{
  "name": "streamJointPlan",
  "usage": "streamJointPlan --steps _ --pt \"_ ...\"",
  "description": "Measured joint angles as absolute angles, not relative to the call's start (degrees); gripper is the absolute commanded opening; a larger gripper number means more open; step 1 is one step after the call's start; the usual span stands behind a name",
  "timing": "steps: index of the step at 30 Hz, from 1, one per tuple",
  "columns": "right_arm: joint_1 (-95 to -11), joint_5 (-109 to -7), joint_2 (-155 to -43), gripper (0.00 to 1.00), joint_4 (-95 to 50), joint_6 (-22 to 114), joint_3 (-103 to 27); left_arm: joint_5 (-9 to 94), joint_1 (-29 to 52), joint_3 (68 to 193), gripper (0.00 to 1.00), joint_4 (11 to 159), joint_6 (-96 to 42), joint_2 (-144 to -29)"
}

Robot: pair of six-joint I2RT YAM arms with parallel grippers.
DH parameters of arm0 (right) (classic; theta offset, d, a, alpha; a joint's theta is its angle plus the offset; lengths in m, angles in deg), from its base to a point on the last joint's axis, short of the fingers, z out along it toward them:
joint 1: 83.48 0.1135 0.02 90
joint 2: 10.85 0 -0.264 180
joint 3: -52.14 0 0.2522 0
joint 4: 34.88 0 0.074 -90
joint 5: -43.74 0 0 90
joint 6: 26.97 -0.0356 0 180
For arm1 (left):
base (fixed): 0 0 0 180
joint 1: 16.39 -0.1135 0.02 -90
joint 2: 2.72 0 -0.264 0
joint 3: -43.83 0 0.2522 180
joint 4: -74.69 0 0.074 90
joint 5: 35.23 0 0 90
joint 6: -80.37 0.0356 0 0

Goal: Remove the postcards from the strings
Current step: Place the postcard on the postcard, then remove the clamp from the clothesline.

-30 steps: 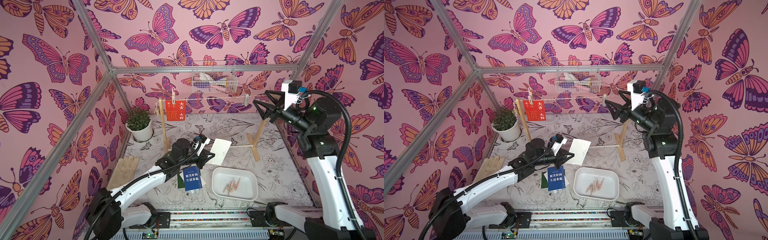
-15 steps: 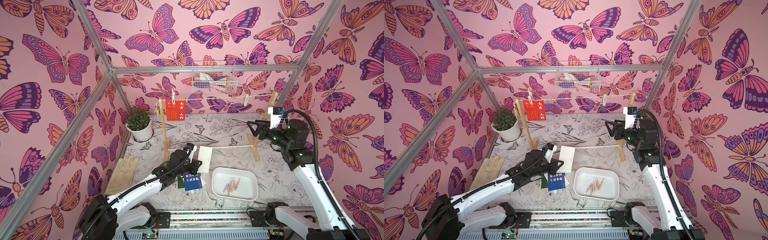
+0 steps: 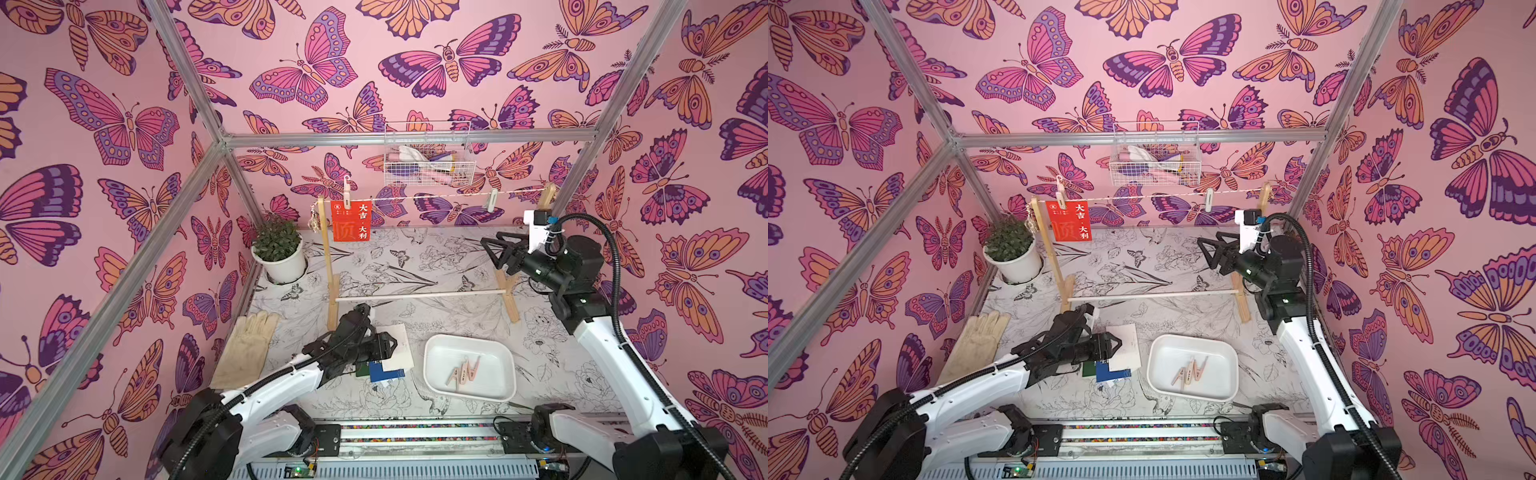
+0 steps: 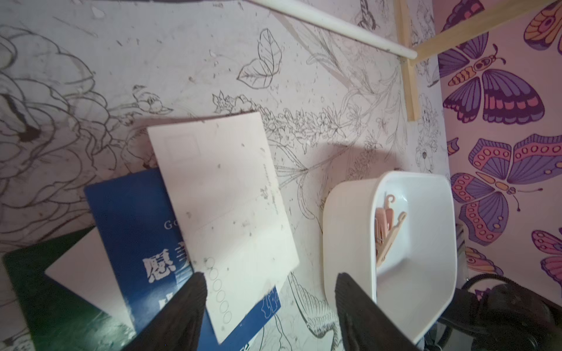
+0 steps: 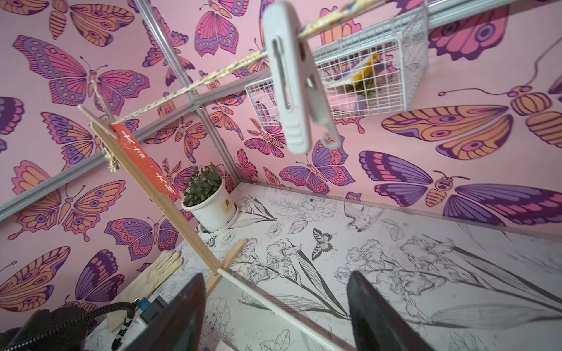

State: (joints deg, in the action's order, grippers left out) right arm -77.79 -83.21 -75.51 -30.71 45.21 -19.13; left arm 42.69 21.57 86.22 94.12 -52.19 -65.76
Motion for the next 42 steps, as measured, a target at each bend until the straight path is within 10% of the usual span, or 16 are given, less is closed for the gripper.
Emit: streamJointPlan --steps 13,42 --pt "-78.2 -88.0 -83.0 0.77 -55.3 46.6 -12.6 42.5 21.5 93.9 0.99 96.9 -42.9 -57.6" --pt "-81.6 -101.4 -104.0 0.76 -54.2 45.4 -40.0 31.4 21.5 98.9 0.97 75.4 -39.2 -77.8"
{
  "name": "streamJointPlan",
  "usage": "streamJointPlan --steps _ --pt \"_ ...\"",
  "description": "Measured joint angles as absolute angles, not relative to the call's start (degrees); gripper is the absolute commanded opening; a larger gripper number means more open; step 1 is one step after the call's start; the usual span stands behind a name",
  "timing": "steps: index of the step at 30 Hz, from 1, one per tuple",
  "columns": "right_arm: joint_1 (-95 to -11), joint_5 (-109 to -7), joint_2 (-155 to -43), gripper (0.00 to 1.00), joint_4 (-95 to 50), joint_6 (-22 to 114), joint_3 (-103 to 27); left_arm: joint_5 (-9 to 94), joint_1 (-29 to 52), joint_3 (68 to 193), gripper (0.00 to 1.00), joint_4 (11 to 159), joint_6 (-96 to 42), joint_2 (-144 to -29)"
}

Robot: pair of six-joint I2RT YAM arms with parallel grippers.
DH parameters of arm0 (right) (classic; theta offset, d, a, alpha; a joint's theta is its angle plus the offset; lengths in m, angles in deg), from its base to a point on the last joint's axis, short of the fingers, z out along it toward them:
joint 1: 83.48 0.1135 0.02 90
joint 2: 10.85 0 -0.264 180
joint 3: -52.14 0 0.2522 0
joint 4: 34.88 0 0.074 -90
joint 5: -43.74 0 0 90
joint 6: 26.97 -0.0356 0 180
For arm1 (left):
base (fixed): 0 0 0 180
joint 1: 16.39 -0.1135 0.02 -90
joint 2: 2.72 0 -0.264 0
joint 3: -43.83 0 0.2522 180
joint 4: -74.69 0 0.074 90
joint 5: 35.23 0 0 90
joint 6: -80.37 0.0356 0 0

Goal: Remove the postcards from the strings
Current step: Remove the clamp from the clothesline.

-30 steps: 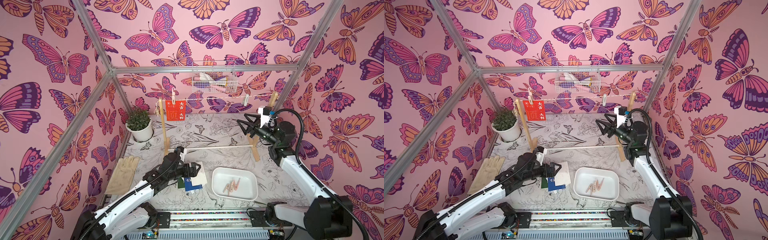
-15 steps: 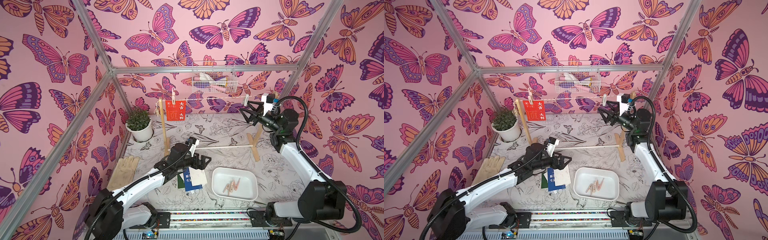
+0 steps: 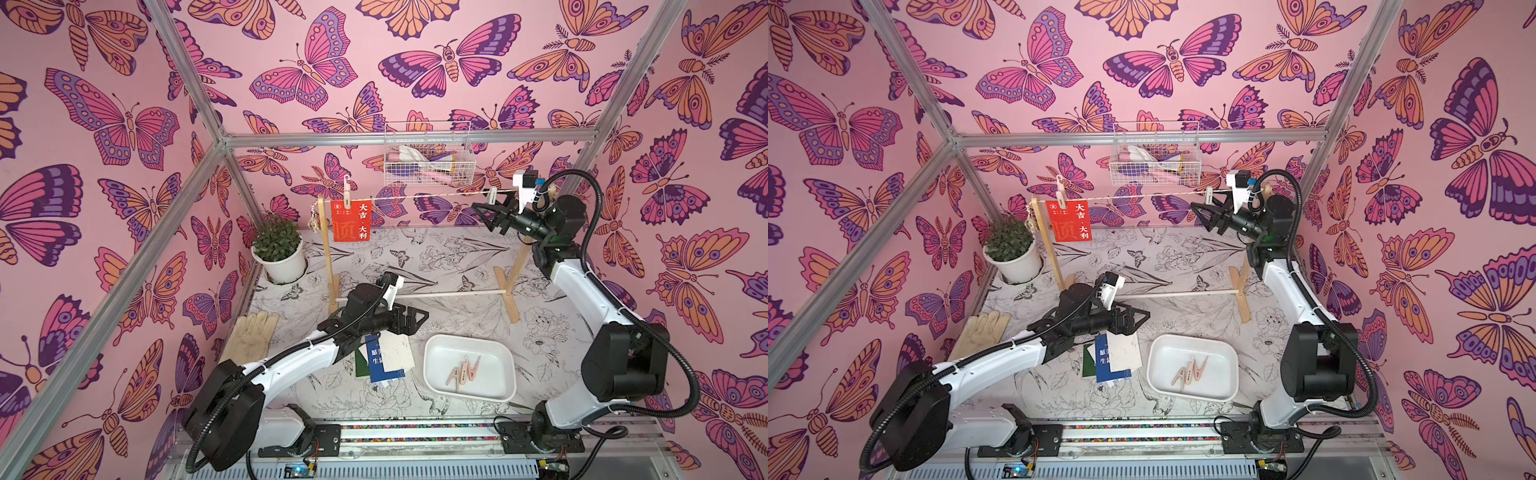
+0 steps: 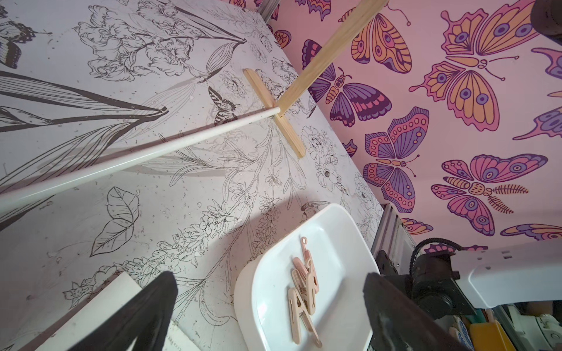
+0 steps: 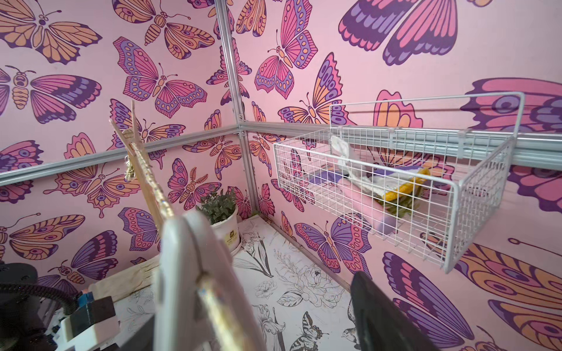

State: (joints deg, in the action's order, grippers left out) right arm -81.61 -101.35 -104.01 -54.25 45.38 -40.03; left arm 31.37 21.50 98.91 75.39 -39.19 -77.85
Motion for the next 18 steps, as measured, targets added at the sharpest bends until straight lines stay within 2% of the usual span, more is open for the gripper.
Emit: streamJointPlan --steps 8,18 --pt "-81.6 -106.1 -105.0 0.67 -55.3 42.2 -42.5 31.1 21.8 98.9 0.97 74.7 -39.8 -77.9" --pt "-81.6 -110.5 -104.9 0.48 -53.5 42.0 -42.8 31.1 22.7 99.2 0.97 74.7 -40.4 -79.7"
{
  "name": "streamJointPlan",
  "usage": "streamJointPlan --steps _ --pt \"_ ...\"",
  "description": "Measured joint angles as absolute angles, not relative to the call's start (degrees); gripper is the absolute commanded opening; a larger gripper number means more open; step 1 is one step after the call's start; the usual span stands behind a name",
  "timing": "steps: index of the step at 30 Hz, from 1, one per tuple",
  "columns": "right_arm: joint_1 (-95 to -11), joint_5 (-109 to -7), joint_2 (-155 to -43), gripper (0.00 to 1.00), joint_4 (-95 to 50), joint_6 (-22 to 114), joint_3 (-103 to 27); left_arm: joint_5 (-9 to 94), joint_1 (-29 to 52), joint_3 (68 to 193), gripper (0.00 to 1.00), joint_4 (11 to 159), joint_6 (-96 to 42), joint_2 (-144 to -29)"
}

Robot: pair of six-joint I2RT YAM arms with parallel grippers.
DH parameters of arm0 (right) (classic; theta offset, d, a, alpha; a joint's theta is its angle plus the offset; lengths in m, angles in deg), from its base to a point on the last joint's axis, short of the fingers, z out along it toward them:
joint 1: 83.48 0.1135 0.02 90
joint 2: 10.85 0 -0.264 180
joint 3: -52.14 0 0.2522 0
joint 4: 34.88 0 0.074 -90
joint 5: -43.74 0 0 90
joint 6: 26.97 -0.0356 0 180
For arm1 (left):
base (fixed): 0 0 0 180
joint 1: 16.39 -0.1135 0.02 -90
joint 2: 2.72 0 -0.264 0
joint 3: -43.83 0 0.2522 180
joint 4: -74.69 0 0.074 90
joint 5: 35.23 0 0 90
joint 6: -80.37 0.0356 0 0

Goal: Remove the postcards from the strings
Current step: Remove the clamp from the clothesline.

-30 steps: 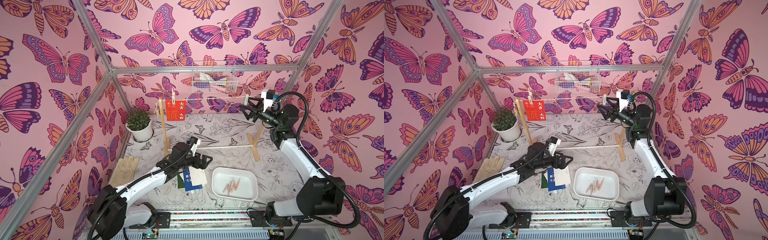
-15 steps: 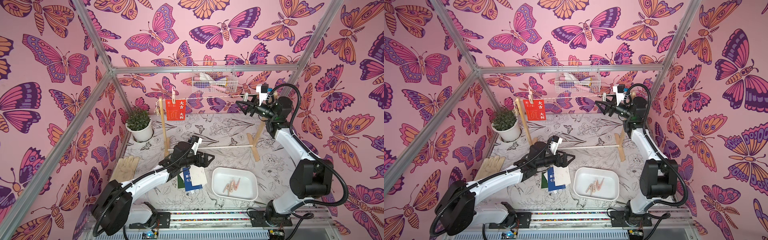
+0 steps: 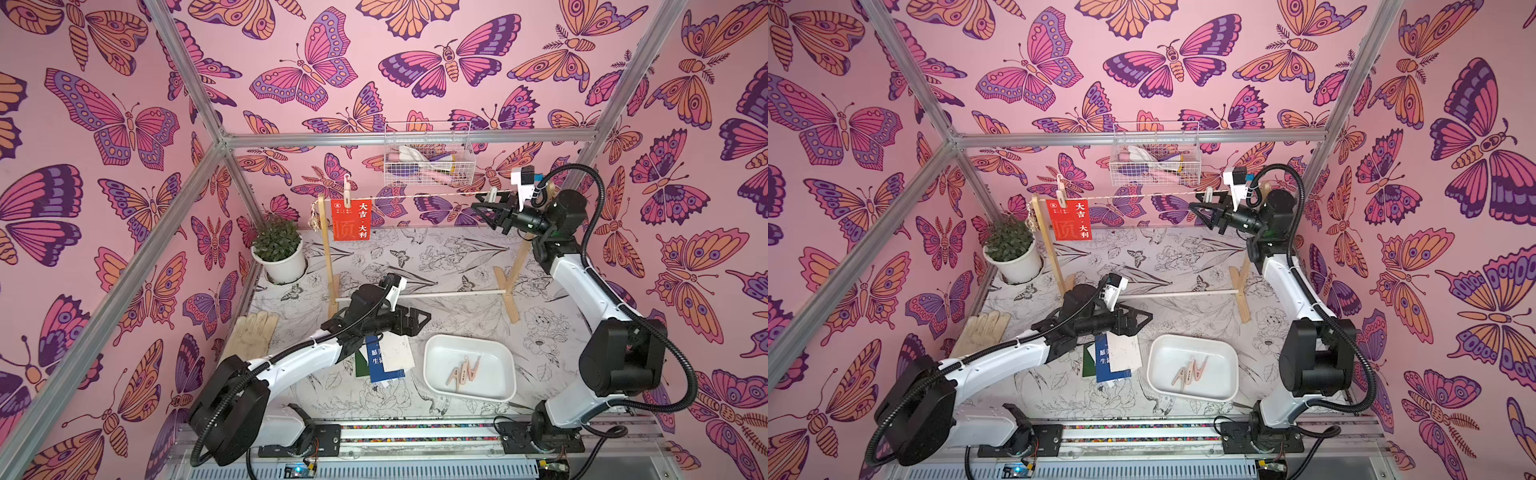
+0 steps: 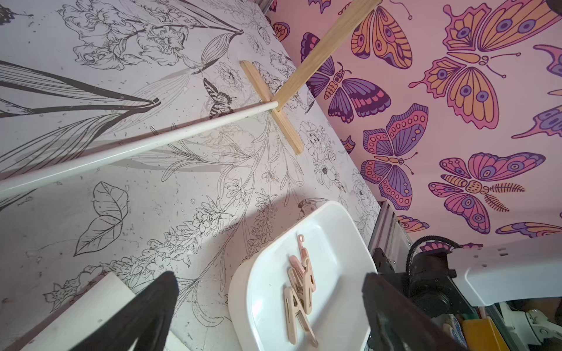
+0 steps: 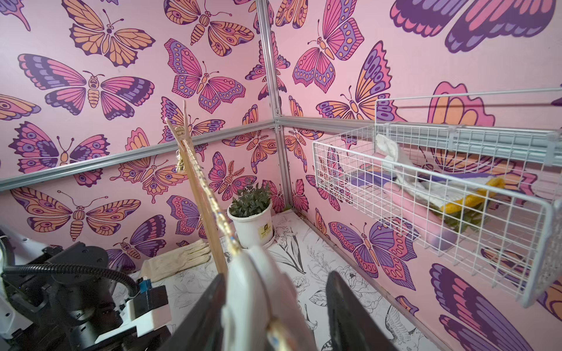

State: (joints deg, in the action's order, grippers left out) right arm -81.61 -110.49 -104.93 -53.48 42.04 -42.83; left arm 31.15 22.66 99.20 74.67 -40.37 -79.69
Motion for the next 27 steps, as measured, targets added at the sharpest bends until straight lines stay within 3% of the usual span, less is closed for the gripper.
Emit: streamJointPlan --steps 7,18,23,27 --pt "-81.9 -112.0 -103.7 0.38 -51.5 43.0 -42.8 31.2 23.4 100.1 0.96 74.3 -41.0 -80.6" --pt "-83.5 -112.0 -100.5 0.39 -50.0 44.9 -42.8 31.2 24.9 101.2 0.95 74.0 -41.6 -81.7" --pt "-83.6 -112.4 -100.5 0.48 -50.0 44.8 -42.8 31.2 25.0 101.6 0.95 73.8 -41.7 -82.5" --pt "-83.7 -112.5 -100.5 0.48 -49.9 44.8 -42.8 31.2 25.0 101.8 0.94 73.7 -41.7 -83.2"
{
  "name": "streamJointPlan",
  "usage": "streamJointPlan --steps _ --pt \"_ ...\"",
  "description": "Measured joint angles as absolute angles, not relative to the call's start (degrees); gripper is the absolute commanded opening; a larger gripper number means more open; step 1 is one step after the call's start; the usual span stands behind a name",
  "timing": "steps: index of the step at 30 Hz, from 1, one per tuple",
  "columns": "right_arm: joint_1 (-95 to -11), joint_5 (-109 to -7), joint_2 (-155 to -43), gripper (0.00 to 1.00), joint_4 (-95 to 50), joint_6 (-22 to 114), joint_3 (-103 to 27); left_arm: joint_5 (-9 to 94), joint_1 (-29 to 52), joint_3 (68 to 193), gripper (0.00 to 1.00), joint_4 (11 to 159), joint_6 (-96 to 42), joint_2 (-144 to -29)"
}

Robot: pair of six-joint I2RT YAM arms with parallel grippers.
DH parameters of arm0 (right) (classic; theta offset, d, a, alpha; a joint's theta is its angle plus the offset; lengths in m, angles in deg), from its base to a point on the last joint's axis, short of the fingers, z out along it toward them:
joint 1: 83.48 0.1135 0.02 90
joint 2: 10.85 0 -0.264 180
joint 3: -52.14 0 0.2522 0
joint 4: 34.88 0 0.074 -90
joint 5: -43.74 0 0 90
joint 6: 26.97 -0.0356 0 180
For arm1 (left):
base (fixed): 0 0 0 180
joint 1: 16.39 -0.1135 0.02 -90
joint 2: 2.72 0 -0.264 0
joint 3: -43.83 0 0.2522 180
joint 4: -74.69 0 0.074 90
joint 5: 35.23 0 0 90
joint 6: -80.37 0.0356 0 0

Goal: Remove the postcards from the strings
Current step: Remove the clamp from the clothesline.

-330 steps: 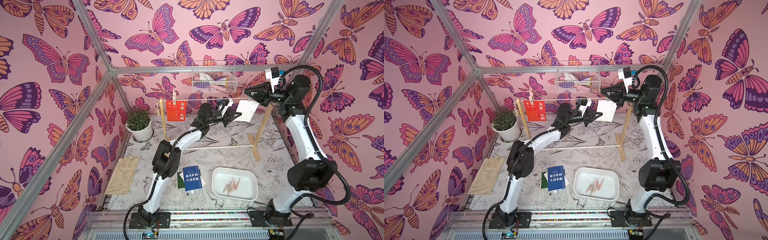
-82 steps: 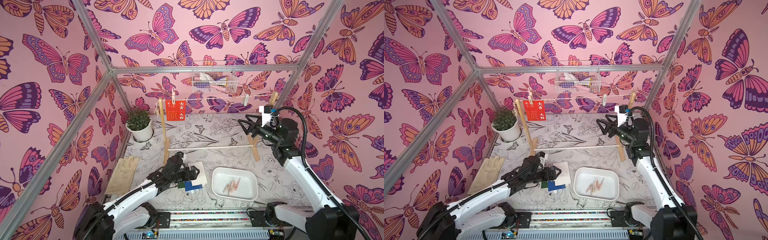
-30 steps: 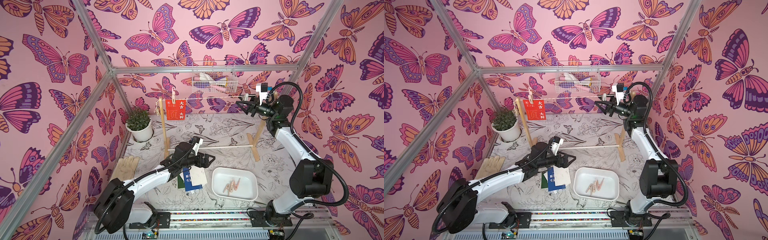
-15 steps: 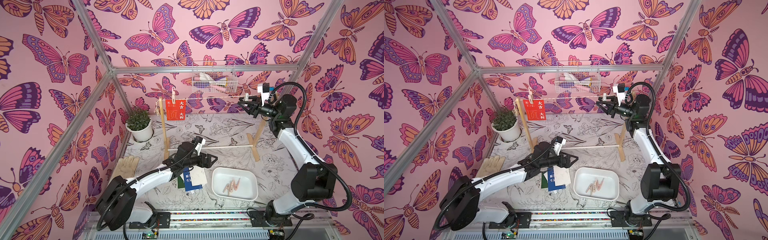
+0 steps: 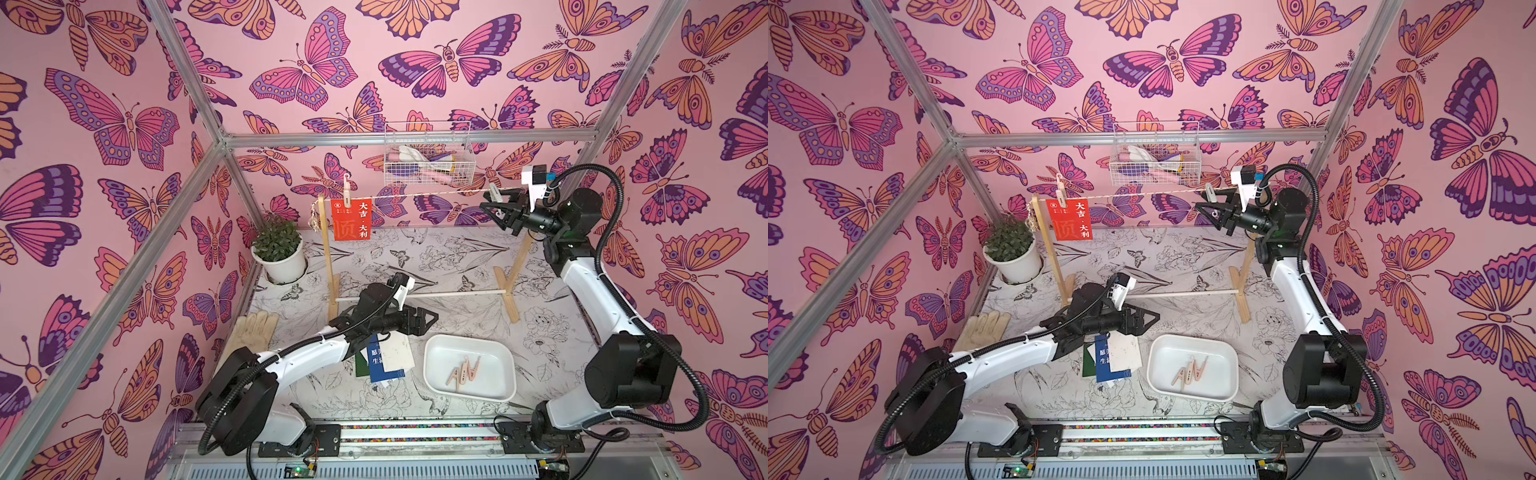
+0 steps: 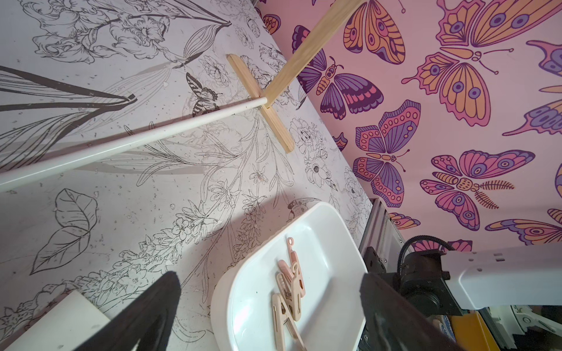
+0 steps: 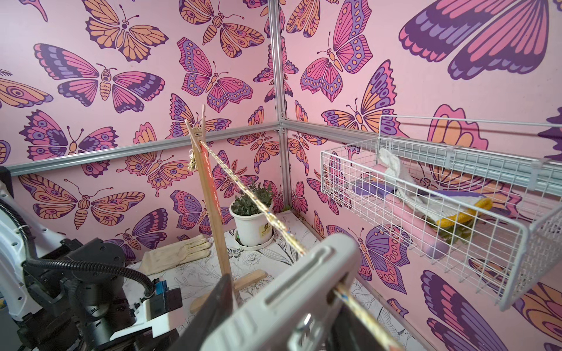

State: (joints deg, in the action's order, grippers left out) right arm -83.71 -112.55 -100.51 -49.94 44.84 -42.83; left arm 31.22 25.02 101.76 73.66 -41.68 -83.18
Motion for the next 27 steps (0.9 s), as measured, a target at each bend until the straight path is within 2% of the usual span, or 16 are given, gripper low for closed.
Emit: streamJointPlan --steps 2,6,9,20,27 --pt "-83.8 -112.7 -100.5 0.5 -49.9 44.8 -42.9 31.2 25.2 101.8 0.94 73.7 -41.7 -83.5" --pt "-83.8 -113.7 -101.3 0.65 -49.8 43.6 -44.1 31.2 25.3 101.8 0.94 73.7 -41.7 -83.5" --pt "-83.8 -114.9 -102.4 0.69 -49.7 42.6 -45.2 31.2 25.3 101.8 0.94 73.7 -41.7 -83.5" --pt "-83.8 -118.8 -104.6 0.71 -45.8 40.7 -48.8 31.2 25.7 101.8 0.93 73.7 -41.7 -83.5" --pt "-83.8 -119.4 -104.6 0.68 -44.5 40.8 -48.9 31.4 25.9 102.0 0.93 73.6 -41.7 -83.8"
